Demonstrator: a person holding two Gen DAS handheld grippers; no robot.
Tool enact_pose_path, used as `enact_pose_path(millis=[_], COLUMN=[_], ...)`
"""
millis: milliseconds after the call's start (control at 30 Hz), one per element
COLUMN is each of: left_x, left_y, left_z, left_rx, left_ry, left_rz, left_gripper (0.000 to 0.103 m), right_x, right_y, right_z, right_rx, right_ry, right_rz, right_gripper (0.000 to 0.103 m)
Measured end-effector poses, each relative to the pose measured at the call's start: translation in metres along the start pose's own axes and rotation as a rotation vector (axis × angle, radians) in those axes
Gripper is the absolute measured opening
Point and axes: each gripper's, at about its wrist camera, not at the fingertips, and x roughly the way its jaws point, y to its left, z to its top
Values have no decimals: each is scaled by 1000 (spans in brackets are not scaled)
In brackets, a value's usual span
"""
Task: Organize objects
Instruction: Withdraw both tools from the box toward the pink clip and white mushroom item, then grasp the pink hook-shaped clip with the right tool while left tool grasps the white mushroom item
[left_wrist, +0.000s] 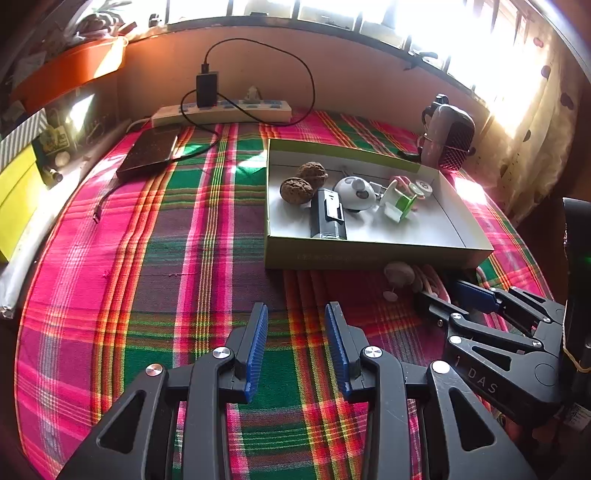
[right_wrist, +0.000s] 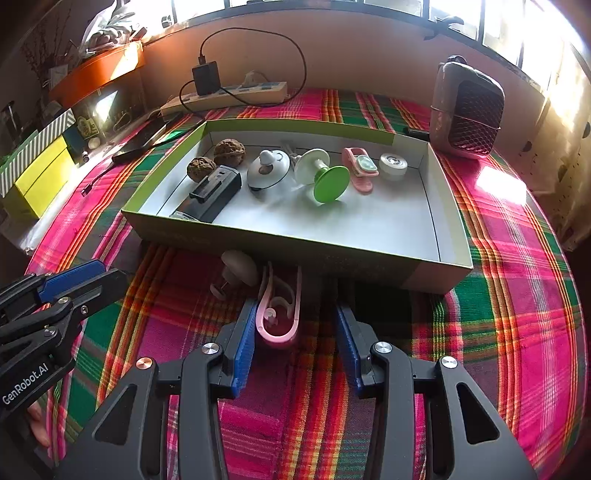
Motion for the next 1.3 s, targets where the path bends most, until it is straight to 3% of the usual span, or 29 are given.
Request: enact_pose_path(millis=[433,600,1300], left_x=[9,13,34], left_y=[-2,-8,-55], left_z=[2,4,15], left_rx=[-6,2,73], left_ry=[31,44,82], left_rz=[-36,-50,-109], left_gripper=[30,30,31], right_x=[1,-1,-9], right_y=[-2,-5,-38], right_z=[0,-1,-13], right_rx=[-21,-33,-24], right_ry=[-16,-24,-42], right_rz=[2,9,22], right_gripper=[41,25,25])
